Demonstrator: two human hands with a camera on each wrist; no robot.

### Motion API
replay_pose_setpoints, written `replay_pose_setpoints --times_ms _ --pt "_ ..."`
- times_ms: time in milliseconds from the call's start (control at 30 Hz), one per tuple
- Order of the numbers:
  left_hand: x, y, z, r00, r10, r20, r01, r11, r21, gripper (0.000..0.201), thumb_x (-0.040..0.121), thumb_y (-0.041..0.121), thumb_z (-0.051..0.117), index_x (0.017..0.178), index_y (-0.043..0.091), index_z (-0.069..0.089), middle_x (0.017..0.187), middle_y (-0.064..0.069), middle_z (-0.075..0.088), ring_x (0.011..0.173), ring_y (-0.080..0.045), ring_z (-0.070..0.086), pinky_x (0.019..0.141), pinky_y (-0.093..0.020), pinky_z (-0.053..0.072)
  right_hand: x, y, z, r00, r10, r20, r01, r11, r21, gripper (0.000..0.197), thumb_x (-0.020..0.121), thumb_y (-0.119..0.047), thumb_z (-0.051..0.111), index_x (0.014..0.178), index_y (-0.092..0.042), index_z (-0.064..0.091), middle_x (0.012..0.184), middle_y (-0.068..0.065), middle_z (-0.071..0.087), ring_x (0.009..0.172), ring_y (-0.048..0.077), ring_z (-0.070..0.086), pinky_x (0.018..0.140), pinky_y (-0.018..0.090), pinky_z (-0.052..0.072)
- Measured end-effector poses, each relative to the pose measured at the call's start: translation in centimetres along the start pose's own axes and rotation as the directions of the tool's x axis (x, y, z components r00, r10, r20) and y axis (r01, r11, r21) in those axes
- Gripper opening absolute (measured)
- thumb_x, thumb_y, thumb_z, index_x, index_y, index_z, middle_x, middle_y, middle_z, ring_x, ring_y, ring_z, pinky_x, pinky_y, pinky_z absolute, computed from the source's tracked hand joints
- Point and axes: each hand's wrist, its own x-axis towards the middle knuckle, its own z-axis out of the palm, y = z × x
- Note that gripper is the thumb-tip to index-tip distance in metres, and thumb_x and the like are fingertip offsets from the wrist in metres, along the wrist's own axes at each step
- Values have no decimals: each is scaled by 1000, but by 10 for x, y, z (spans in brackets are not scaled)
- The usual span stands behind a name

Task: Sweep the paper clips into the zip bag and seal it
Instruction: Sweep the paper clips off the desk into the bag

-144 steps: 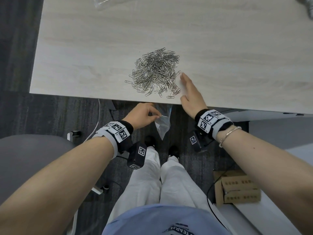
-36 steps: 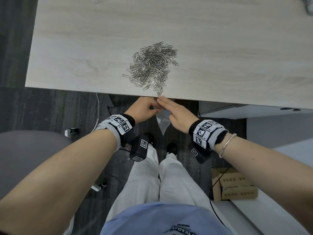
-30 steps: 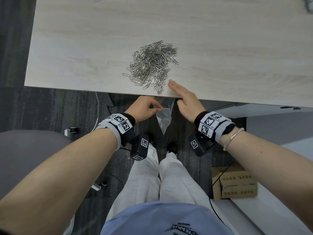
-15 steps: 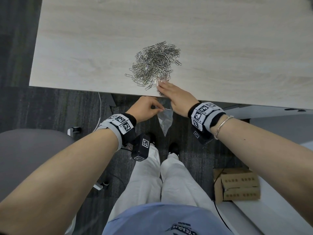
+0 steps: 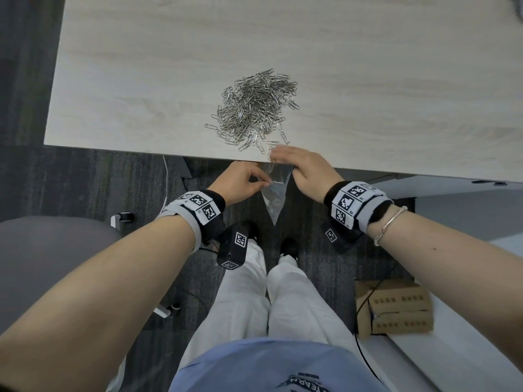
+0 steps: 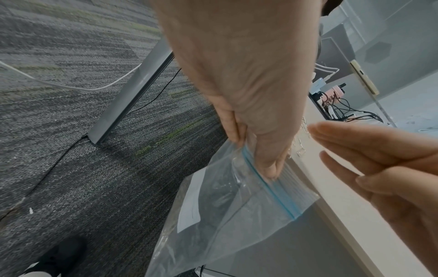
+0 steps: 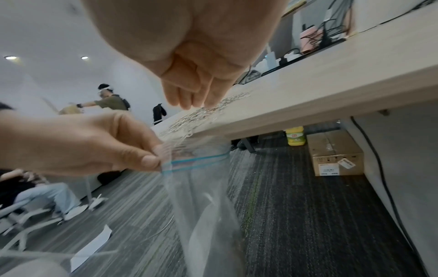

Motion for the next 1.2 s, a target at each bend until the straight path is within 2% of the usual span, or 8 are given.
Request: replay_pose_setpoints --times_ms 267,400,567,633,733,967,1100,1200 --pt "-1 0 -1 1000 7 0 -7 1000 23 12 84 17 68 93 14 76 71 14 56 64 2 49 60 0 31 21 -1 4 990 93 107 -79 988 -133 67 85 9 32 148 -7 16 158 11 7 146 20 4 116 23 -3" --pt "-1 0 0 1000 7 5 -7 1000 21 13 85 17 67 94 14 75 73 12 59 64 5 49 61 -5 32 2 -6 15 986 26 167 -8 995 -103 68 84 11 32 147 -8 21 157 8 12 146 17 7 114 16 -4" --pt "0 -2 1 1000 7 24 -7 1000 10 14 84 16 66 94 13 75 95 -2 72 88 -14 64 82 -29 49 -12 -10 21 995 12 99 -18 998 55 63 80 11 34 139 -10 43 149 8 37 140 18 30 113 16 12" --pt "-1 -1 0 1000 7 17 -7 1000 6 13 84 15 66 93 12 75 83 4 69 78 -6 61 76 -17 47 -8 -10 18 999 26 36 -28 998 58 62 80 11 35 137 -11 46 148 7 39 139 17 31 114 18 14" --pt "-3 2 -1 1000 1 6 -1 1000 11 12 84 15 67 92 11 75 69 16 54 64 2 49 61 -5 33 9 -10 8 999 33 -25 -33 999 -11 64 81 11 34 141 -11 39 152 5 31 142 18 24 115 20 9" --pt "-9 -3 -10 1000 -20 21 20 1000 3 13 84 19 68 93 14 76 89 -2 71 89 -18 63 81 -30 47 54 -21 10 992 -78 103 107 944 -312 58 92 -6 36 147 -10 21 158 10 10 146 26 2 118 39 -4" --pt "-13 -7 -14 999 -36 20 36 999 18 14 84 20 68 95 15 75 99 -10 72 106 -27 61 90 -34 46 53 -16 12 989 -30 148 76 945 -319 55 96 -11 32 148 -8 16 158 10 6 147 23 -1 119 34 -1" --pt "-13 -5 -11 999 -36 -15 36 999 -13 14 84 21 68 94 14 75 90 -8 71 89 -24 62 81 -33 46 37 -11 11 983 -35 181 90 949 -303 61 90 -5 36 148 -6 16 158 9 6 147 20 -1 117 28 -2"
